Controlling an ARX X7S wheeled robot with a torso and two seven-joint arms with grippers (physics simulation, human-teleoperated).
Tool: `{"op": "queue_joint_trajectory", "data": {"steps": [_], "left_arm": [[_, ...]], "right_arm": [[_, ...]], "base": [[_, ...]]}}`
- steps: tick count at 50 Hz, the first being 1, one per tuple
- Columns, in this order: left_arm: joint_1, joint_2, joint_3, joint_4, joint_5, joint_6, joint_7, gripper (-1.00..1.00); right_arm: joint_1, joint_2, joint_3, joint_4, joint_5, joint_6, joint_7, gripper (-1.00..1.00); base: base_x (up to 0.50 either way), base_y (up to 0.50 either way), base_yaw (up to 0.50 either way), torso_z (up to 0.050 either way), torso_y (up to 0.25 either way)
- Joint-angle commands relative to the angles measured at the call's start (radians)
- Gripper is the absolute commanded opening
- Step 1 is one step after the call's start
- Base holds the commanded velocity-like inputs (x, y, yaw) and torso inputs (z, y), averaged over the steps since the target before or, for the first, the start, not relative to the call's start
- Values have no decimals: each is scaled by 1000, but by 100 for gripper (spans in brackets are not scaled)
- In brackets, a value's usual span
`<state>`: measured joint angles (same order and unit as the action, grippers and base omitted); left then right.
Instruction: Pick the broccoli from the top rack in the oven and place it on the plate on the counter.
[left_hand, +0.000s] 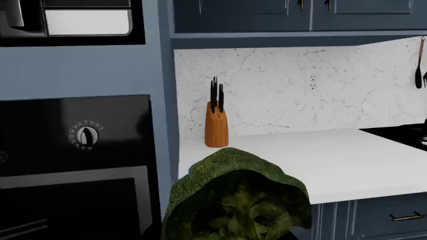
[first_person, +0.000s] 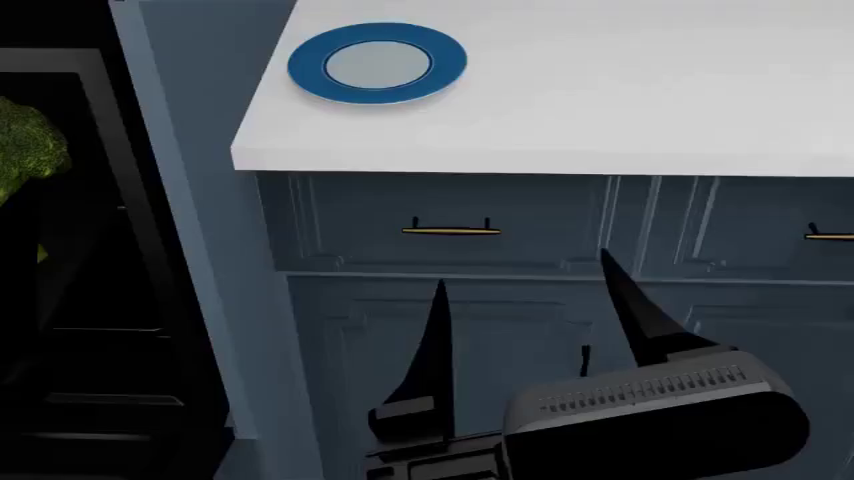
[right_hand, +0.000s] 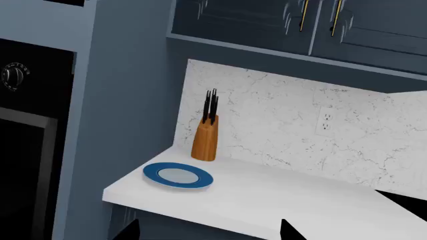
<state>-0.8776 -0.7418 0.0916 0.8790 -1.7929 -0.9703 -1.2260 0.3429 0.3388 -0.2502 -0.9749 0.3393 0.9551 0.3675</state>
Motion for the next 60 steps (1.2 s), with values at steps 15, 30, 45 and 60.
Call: {"op": "queue_joint_trajectory", "data": {"steps": [15,30,45,60], "left_arm": [[-88,36,67,-5,-42,21,-65,-100],[-115,50,99,-13,-46,17,-80,-100],[-192,92,143,-69,-34,13,-92,-100],[-296,128,181,-267,137,-22,8,-100]], "right_arm": [[71,-9,-20,-26,58,55,22,100],[79,2,-16,-48,88,79,41,100],[412,30,15,-62,544,308,342,100],[644,-4,54,112,626,395,394,100]], "base": [[103,-358,67,0,0],[16,-87,300,0,0],[176,-484,0,0,0],[176,-131,0,0,1]]}}
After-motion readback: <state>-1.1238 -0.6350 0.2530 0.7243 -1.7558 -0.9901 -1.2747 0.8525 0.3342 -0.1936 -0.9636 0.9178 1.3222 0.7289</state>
